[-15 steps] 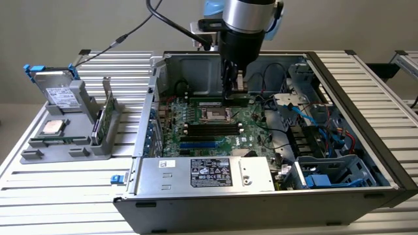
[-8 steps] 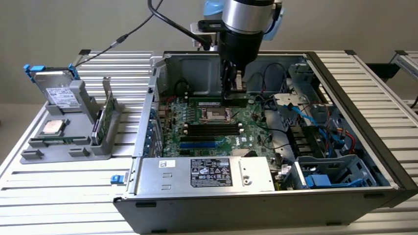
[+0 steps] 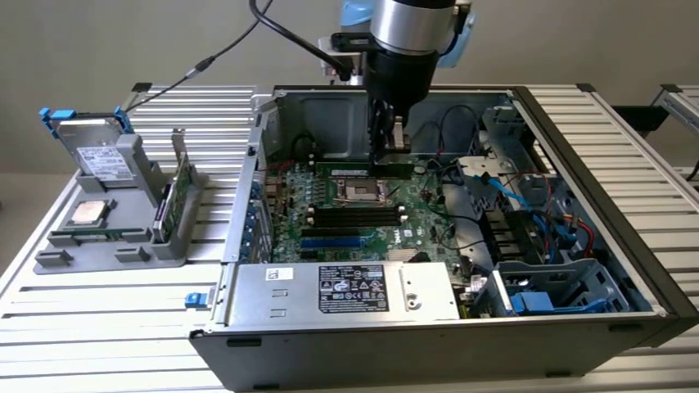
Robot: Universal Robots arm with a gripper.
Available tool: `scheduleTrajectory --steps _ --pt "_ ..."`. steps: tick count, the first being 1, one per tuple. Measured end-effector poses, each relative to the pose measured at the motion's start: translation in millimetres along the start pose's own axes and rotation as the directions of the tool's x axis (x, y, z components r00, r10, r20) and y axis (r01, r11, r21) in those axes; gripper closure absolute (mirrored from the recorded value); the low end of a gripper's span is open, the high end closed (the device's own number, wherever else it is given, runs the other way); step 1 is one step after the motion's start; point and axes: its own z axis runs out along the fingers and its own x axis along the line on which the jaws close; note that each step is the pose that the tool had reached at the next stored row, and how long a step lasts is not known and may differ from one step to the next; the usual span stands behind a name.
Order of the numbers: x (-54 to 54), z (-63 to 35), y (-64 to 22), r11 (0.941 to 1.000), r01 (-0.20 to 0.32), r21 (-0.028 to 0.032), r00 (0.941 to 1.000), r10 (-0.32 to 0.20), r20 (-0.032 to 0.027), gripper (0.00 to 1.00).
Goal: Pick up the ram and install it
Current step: 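Pick up the ram and move it above insertion slot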
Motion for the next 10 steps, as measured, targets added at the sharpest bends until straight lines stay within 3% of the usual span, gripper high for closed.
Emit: scheduleTrajectory --steps 6,10 --pt "-5.8 1.1 0.0 1.0 -0.002 -0.0014 0.9997 0.002 -0.0236 0.87" --pt "-6.8 1.1 -0.1 1.0 -0.002 -0.0015 0.9997 0.002 -0.0252 0.87"
